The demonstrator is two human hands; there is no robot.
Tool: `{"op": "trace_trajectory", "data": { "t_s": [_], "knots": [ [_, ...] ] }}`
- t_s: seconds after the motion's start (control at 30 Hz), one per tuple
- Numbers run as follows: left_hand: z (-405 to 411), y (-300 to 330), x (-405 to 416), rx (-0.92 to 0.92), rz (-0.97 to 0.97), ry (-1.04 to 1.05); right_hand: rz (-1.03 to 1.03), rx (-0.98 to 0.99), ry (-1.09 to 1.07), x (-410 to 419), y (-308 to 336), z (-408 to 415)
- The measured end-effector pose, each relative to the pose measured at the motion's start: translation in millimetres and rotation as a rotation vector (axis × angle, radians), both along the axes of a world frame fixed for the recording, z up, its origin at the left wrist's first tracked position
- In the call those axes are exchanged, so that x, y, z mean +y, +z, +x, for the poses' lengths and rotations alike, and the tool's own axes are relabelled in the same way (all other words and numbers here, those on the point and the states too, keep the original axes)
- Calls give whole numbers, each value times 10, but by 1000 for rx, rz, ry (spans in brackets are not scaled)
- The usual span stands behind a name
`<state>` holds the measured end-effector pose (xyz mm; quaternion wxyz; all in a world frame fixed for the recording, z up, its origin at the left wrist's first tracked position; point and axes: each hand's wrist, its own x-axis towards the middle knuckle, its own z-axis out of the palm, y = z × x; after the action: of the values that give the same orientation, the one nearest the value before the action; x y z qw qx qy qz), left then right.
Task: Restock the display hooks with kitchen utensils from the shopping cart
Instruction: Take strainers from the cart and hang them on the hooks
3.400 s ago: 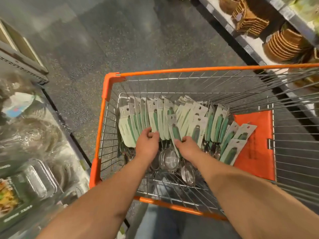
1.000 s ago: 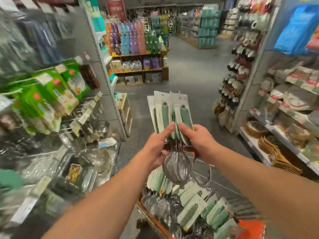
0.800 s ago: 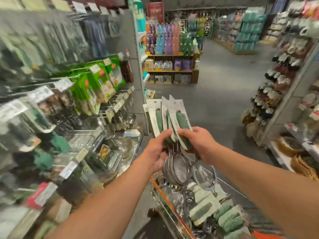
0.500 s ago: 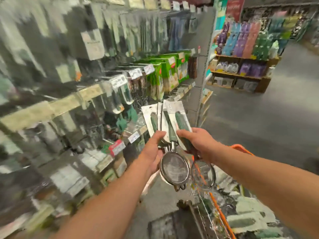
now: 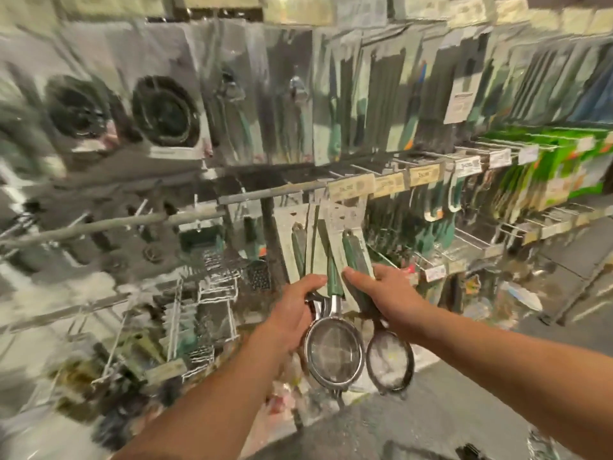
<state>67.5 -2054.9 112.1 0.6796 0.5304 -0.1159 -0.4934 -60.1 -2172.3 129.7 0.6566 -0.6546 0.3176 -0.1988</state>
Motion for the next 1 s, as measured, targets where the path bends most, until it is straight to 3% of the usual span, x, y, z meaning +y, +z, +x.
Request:
{"op": "trace_trajectory", "data": {
  "t_s": [0.23, 0.5, 0.6, 0.73, 1.0],
  "knots": [
    [519, 17, 827, -48, 0, 257, -56, -42, 149, 643, 56, 858],
    [760, -253, 1255, 3, 24, 466, -33, -30, 261, 965, -229, 1253],
    [737, -224, 1370, 61, -6, 510, -4, -35, 341, 987, -315, 1377],
    [804, -384, 1516, 185, 114, 475, 61, -29, 418, 983, -432, 1522],
    [982, -569, 1532, 114, 99, 935, 22, -1, 435, 830, -490, 1701]
  ]
}}
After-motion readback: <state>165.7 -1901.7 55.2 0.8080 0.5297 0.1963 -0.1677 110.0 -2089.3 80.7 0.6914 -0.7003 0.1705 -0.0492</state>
